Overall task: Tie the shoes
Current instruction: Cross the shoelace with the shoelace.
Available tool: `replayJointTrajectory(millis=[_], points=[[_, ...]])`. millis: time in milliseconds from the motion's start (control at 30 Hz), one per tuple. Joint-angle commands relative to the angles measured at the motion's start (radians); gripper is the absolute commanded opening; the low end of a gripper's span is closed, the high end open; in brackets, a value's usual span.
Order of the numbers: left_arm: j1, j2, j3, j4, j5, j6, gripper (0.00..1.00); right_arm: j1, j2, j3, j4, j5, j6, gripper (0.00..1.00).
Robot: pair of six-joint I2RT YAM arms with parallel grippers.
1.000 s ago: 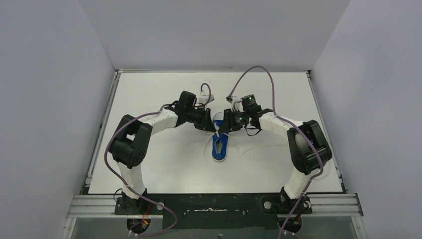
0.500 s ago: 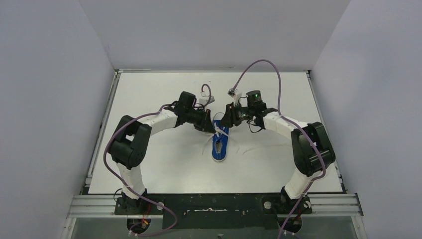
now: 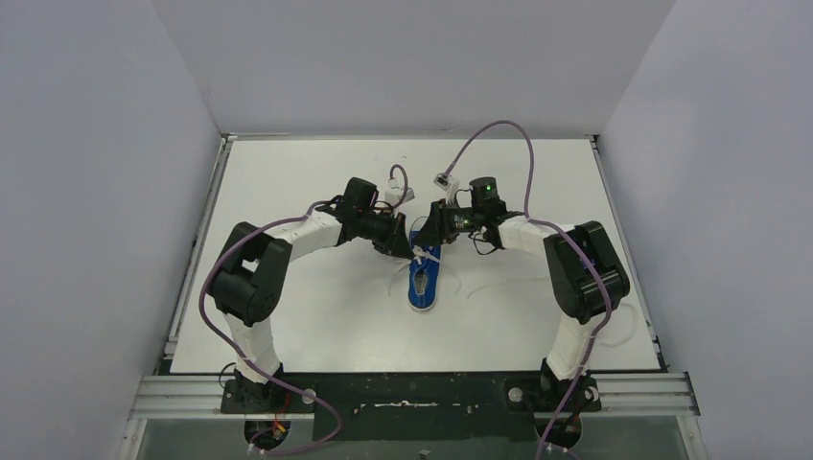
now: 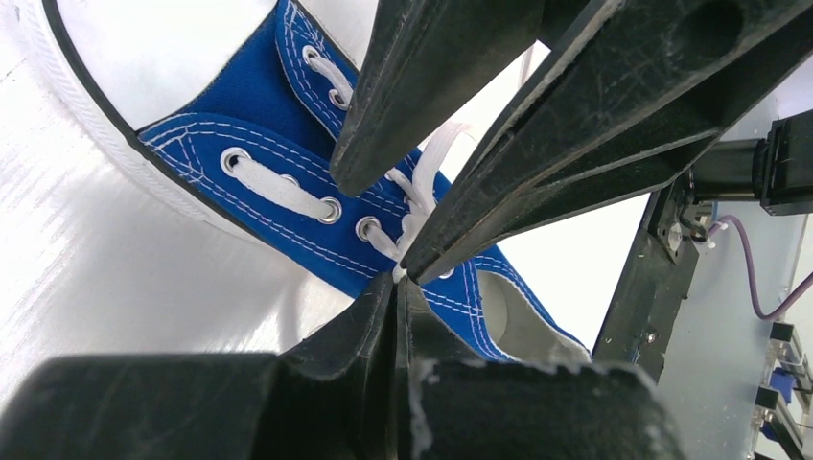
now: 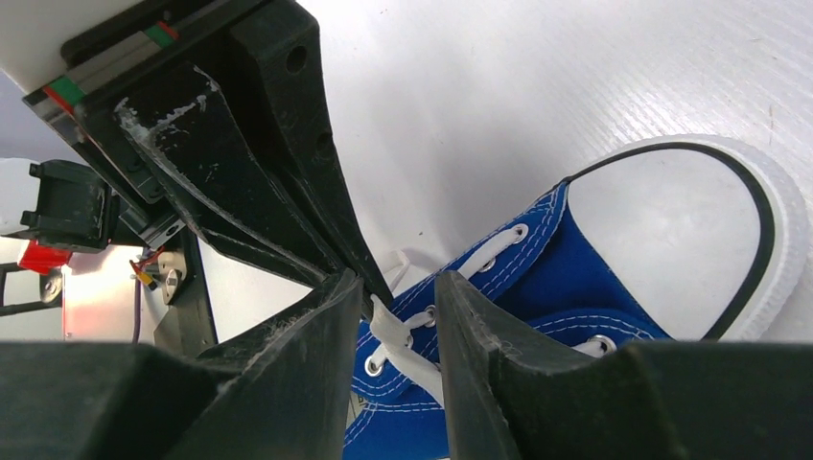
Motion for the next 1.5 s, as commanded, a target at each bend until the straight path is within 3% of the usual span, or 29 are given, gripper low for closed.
replayJointTrajectory(millis=[0,833,900,1067,1233,1367,1467], points=[[-0.003,-0.046,0.022,-0.012,0.034,0.04,0.0,-0.008,-0.013,-0.015,0.095,-0.036,0.013,0.36],[-0.003,-0.055,0.022,0.008,0.035,0.042,0.0,0.011,-0.004,-0.009,-0.018,-0.029,-0.071,0.3],[-0.003,-0.055,0.022,0.009,0.036,0.042,0.0,0.013,-0.003,-0.008,-0.02,-0.026,-0.073,0.26],[-0.003,-0.053,0.021,0.001,0.039,0.042,0.0,0.01,-0.008,0.002,-0.012,-0.036,-0.061,0.0],[0.008,-0.034,0.027,-0.013,0.074,0.031,0.0,-0.003,-0.042,-0.013,0.031,-0.038,-0.021,0.0],[0.014,-0.017,0.034,-0.006,0.083,0.005,0.14,-0.004,-0.062,-0.014,0.032,-0.043,-0.01,0.0],[0.014,-0.009,0.036,0.013,0.074,-0.019,0.19,-0.004,-0.063,-0.015,0.036,-0.049,0.002,0.0]])
